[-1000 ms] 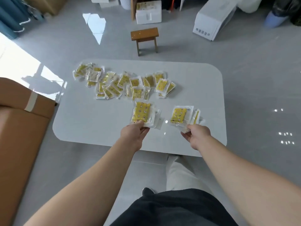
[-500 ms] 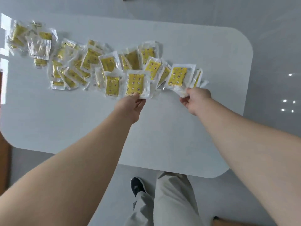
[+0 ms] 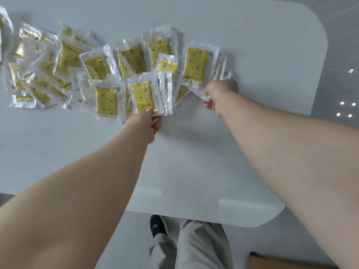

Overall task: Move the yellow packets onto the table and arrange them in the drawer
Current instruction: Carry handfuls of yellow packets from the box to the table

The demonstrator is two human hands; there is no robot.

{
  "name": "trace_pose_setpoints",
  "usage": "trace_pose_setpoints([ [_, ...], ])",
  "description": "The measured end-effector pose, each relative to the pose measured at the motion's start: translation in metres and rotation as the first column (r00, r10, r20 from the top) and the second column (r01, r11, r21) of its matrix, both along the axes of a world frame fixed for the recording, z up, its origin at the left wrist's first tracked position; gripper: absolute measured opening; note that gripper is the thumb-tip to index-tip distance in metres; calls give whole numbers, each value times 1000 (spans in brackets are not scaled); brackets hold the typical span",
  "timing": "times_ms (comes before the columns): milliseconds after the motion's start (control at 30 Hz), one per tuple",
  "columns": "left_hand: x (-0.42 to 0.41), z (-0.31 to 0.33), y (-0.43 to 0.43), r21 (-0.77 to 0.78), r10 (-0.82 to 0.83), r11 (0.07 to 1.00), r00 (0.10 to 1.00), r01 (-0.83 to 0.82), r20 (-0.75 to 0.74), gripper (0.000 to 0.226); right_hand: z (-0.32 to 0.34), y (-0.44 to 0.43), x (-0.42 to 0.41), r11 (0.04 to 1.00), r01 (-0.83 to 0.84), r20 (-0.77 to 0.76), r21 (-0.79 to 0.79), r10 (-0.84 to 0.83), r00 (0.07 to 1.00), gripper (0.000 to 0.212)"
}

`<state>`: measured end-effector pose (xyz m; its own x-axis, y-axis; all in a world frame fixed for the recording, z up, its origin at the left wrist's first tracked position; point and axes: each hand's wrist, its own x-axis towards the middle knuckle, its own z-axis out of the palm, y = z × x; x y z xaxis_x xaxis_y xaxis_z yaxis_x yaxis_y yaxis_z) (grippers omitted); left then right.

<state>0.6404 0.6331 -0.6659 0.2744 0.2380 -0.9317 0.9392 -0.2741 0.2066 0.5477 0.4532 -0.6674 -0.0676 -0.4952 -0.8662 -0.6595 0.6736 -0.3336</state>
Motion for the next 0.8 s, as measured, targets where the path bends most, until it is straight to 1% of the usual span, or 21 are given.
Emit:
trace_pose_setpoints([
  [100, 1, 6, -4, 81, -65, 995, 998, 63, 19, 13, 6, 0, 0, 991, -135, -84, -23, 133, 988, 14],
  [233, -2, 31, -3, 88, -136, 986, 990, 138, -34, 16, 25, 9, -7, 968, -249, -181, 14, 248, 952, 38],
  [367, -11, 75, 10, 73, -151, 985, 987, 155, -47, 13, 61, 30, -17, 953, -301, -218, 40, 302, 928, 47],
  [433, -19, 106, 22, 42, -150, 988, 988, 152, -46, 12, 87, 46, -23, 944, -326, -203, 49, 329, 922, 47],
  [533, -36, 155, 46, -13, -147, 989, 988, 146, -41, 16, 130, 77, -30, 918, -394, -145, 42, 396, 907, 40],
  [600, -48, 188, 68, -39, -120, 992, 992, 119, -27, 16, 159, 101, -35, 891, -454, -108, 34, 455, 884, 42],
  [667, -60, 222, 92, -69, -72, 995, 997, 71, -3, 15, 186, 128, -39, 855, -518, -66, 21, 518, 853, 43],
  [800, -88, 284, 153, -128, 74, 990, 995, -66, 59, 17, 234, 191, -47, 793, -609, 24, 12, 608, 793, 37],
])
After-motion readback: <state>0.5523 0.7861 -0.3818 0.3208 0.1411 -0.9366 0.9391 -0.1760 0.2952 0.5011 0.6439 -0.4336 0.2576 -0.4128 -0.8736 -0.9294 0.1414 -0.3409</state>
